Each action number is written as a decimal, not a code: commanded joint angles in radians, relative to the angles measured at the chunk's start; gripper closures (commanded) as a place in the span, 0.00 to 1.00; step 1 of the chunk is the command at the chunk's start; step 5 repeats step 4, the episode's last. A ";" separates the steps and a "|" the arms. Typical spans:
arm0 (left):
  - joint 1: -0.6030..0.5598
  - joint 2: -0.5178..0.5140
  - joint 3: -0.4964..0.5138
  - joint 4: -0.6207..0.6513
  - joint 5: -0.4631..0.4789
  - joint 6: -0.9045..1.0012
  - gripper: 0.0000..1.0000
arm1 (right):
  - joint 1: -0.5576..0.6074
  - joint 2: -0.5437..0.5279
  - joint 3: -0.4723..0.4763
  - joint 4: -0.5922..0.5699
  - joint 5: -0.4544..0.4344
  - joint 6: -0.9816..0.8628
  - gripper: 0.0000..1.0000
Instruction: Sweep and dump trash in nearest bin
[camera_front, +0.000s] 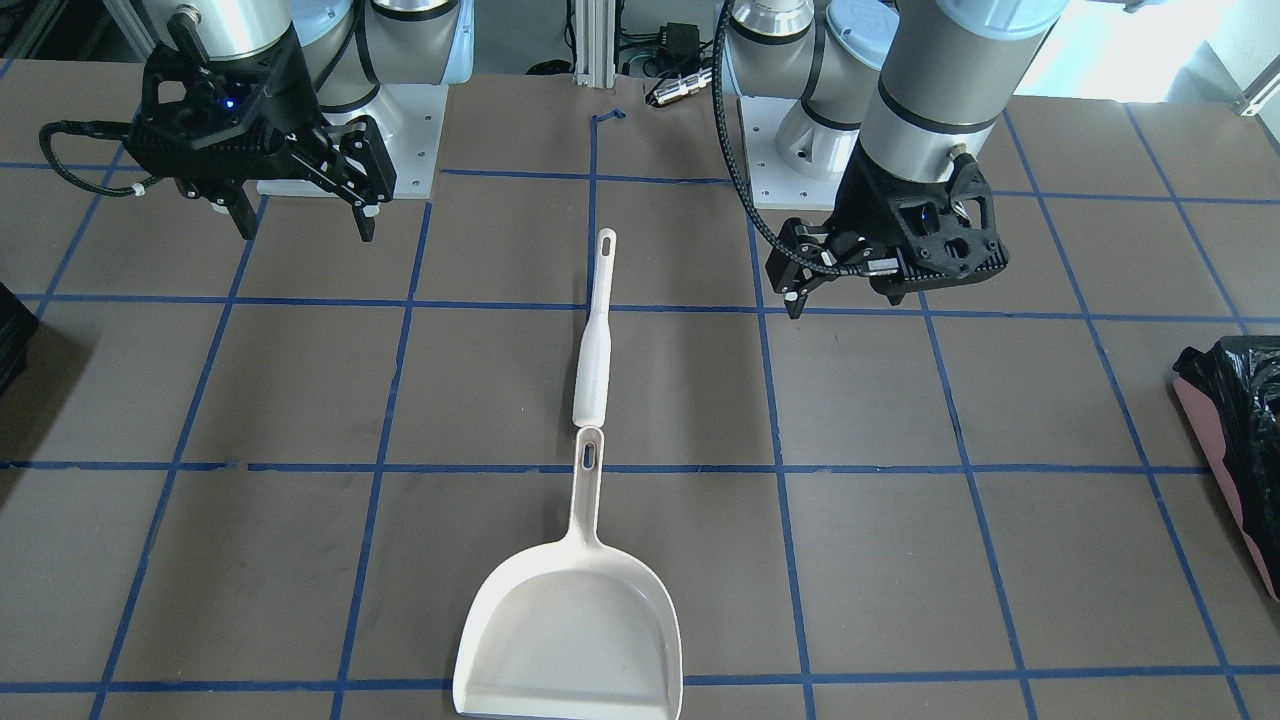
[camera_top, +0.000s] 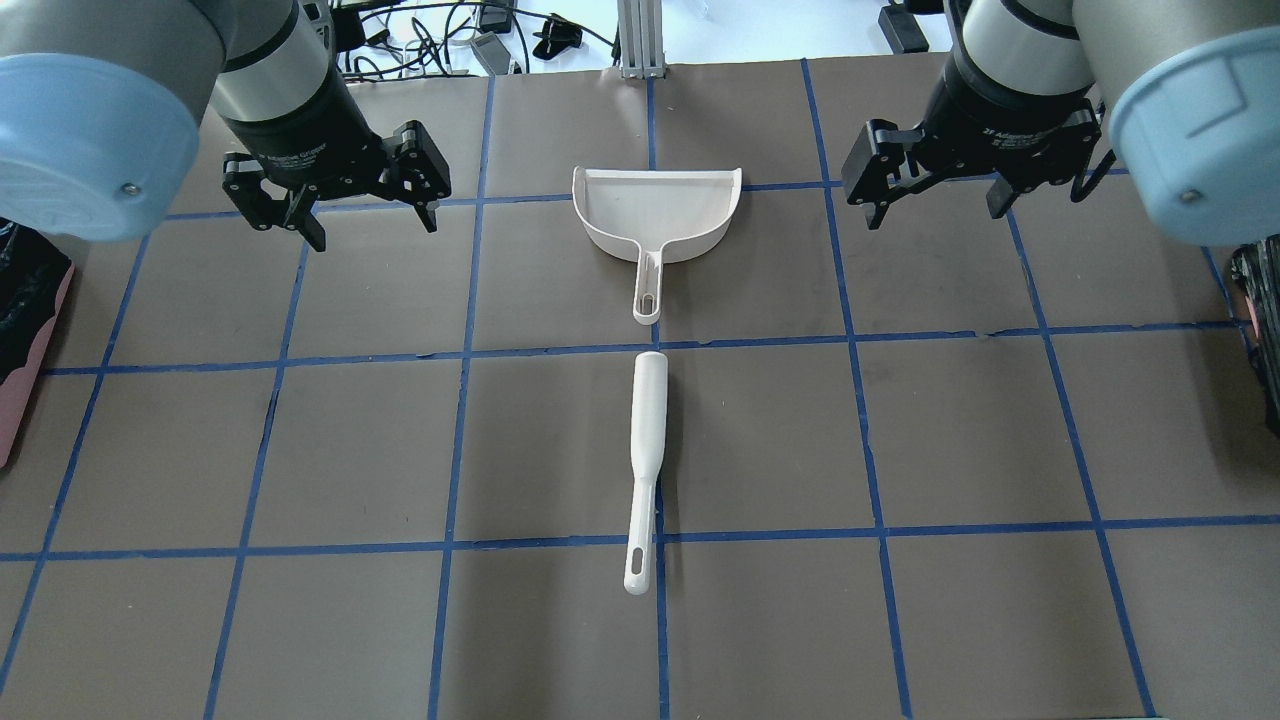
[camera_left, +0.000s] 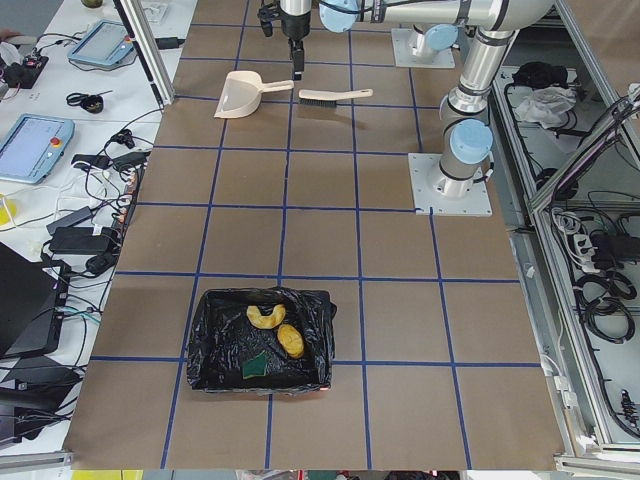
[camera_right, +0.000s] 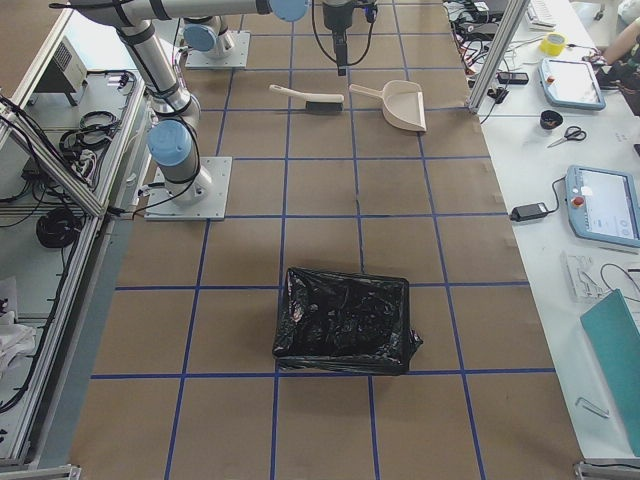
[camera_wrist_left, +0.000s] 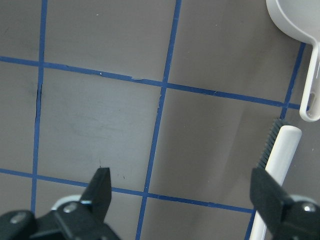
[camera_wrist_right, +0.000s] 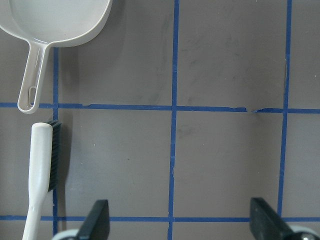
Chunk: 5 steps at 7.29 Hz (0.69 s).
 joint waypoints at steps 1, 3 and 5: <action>-0.001 0.000 -0.010 -0.002 0.003 0.009 0.00 | 0.000 0.000 0.000 0.000 0.000 0.000 0.00; 0.013 0.006 -0.018 -0.002 0.004 0.027 0.00 | 0.000 0.000 0.000 0.000 0.000 0.000 0.00; 0.013 0.008 -0.019 -0.005 0.004 0.035 0.00 | 0.000 0.000 0.000 0.000 0.000 0.000 0.00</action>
